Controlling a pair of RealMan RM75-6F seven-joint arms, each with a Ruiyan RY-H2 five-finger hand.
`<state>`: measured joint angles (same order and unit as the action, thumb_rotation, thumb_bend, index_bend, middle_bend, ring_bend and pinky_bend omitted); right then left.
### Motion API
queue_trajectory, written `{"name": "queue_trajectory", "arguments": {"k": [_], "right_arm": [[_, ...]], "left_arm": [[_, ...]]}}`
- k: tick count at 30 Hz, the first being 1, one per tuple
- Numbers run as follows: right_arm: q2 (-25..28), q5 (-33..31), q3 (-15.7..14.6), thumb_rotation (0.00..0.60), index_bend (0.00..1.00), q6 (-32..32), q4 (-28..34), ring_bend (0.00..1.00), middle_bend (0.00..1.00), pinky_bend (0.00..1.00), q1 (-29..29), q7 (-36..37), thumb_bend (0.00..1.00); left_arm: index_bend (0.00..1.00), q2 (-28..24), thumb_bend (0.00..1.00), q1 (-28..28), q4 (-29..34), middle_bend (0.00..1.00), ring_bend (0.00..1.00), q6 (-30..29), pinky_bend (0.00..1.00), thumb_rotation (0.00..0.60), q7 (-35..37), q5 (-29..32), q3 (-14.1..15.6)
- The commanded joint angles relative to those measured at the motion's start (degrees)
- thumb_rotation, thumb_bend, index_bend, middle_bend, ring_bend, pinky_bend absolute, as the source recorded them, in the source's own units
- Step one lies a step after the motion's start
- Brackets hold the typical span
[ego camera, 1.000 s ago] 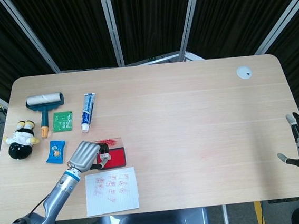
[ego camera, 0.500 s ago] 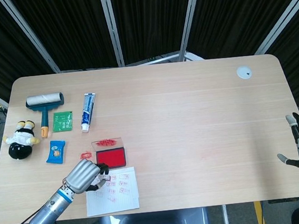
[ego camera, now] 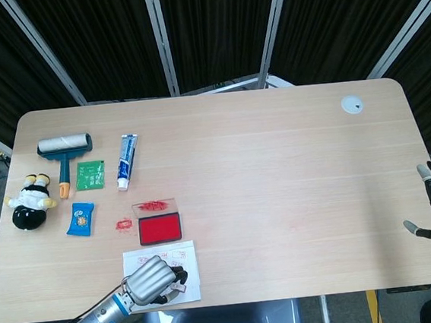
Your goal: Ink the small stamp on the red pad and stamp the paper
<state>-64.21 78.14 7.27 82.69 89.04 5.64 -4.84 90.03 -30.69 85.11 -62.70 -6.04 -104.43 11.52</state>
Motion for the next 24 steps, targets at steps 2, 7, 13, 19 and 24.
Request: {"name": "queue_trajectory", "arguments": {"k": [2, 7, 13, 19, 24], "right_arm": [[0.02, -0.26, 0.05, 0.600, 0.00, -0.09, -0.25, 0.00, 0.00, 0.00, -0.09, 0.18, 0.00], [0.10, -0.35, 0.09, 0.600, 0.00, 0.03, -0.27, 0.00, 0.00, 0.00, -0.22, 0.32, 0.00], [0.17, -0.44, 0.17, 0.600, 0.00, -0.01, -0.28, 0.00, 0.00, 0.00, -0.24, 0.49, 0.00], [0.13, -0.48, 0.17, 0.600, 0.00, -0.17, -0.33, 0.00, 0.00, 0.00, -0.19, 0.49, 0.00], [0.11, -0.65, 0.20, 0.600, 0.00, -0.33, -0.41, 0.00, 0.00, 0.00, -0.17, 0.51, 0.00]], "left_arm": [[0.61, 1.90, 0.58, -0.02, -1.76, 0.57, 0.84, 1.08, 0.92, 0.600, -1.61, -0.18, 0.30], [0.61, 3.51, 0.58, 0.13, -3.35, 0.57, 0.84, 0.82, 0.92, 0.600, -2.46, -0.39, 0.09], [0.61, 4.54, 0.58, 0.22, -4.54, 0.57, 0.84, 0.12, 0.92, 0.600, -2.43, -0.71, 0.07], [0.62, 5.52, 0.58, 0.18, -5.72, 0.57, 0.84, 0.20, 0.92, 0.600, -2.01, -0.69, 0.25], [0.62, 6.87, 0.58, 0.22, -7.75, 0.57, 0.84, 0.90, 0.92, 0.600, -1.73, -0.09, 0.30]]}}
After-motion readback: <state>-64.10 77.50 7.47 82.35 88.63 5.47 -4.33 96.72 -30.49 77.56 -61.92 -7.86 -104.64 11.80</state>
